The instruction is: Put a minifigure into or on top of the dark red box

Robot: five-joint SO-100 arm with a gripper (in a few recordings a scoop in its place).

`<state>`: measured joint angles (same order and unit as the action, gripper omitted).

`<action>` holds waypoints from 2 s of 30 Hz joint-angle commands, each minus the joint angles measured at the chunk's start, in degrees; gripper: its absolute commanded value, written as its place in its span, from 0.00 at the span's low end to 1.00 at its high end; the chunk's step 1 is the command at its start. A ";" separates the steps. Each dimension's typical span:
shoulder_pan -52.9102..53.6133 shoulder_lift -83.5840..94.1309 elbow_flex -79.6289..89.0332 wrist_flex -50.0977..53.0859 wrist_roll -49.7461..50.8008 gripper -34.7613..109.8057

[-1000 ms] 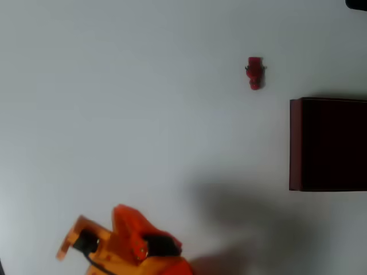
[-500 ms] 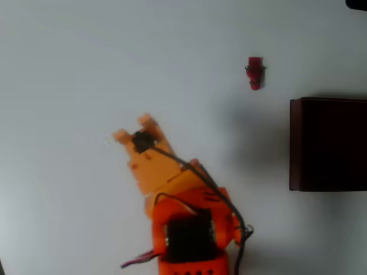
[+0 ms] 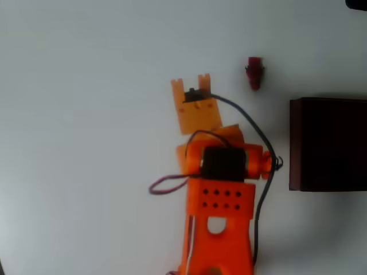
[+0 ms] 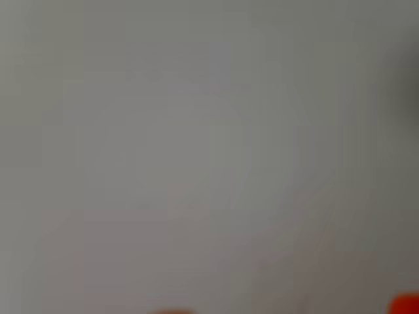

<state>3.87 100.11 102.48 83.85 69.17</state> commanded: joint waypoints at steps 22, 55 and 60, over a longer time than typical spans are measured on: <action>8.61 -43.77 -60.03 15.82 4.57 0.38; 11.16 -68.38 -91.49 19.78 4.04 0.39; 10.55 -70.93 -94.57 19.78 4.39 0.39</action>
<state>14.41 28.12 10.55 102.39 72.77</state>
